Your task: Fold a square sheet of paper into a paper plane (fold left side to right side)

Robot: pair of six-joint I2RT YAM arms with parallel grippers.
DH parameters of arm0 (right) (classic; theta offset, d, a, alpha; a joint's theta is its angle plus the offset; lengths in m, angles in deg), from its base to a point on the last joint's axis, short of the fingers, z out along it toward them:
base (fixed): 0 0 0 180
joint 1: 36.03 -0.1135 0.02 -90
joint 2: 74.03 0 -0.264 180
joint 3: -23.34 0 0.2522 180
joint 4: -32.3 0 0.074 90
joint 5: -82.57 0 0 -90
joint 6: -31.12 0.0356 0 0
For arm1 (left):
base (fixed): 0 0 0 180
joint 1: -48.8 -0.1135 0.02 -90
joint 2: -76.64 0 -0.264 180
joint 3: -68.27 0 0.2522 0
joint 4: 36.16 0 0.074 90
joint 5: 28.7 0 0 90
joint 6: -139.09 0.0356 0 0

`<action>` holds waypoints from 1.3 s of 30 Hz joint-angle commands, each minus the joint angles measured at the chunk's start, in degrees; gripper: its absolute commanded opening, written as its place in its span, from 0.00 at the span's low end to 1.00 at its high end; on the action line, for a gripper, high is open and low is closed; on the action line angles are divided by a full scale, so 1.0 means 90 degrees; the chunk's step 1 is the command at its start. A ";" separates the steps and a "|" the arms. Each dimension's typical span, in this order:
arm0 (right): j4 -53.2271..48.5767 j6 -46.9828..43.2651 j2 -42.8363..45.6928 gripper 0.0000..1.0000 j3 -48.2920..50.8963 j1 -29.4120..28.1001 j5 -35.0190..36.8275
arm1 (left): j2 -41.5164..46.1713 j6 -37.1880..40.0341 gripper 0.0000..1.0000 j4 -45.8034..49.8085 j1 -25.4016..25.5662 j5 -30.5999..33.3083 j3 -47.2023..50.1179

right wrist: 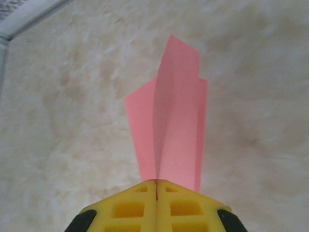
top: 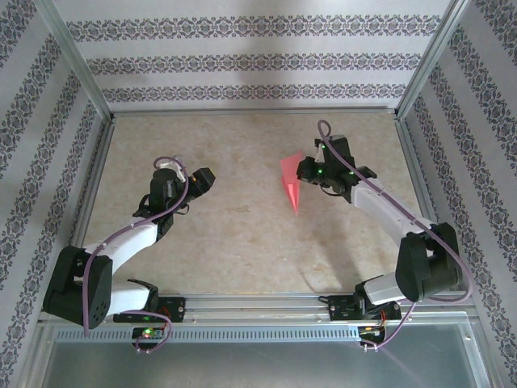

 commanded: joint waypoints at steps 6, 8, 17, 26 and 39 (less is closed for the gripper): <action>0.1875 0.1351 -0.1176 0.00 -0.0619 -0.0746 -0.1880 | 0.0132 -0.0236 0.64 -0.0391 -0.0081 -0.0195 -0.0008; 0.2360 0.1687 -0.1452 0.00 -0.0693 -0.0829 -0.2209 | 0.0172 -0.0262 0.64 -0.0403 -0.0081 -0.0176 0.0025; 0.3141 0.2183 -0.1902 0.00 -0.0601 -0.0962 -0.2505 | 0.0179 -0.0506 0.63 -0.0086 -0.0113 -0.0236 0.0018; 0.3630 0.2312 -0.1447 0.00 -0.0320 -0.0682 -0.2614 | -0.0923 -0.1696 0.41 -0.0761 -0.0115 -0.2132 -0.0998; 0.3868 0.2479 -0.0789 0.00 -0.0026 -0.0279 -0.2589 | -0.1792 -0.2954 0.34 -0.2833 -0.0021 -0.2434 -0.1060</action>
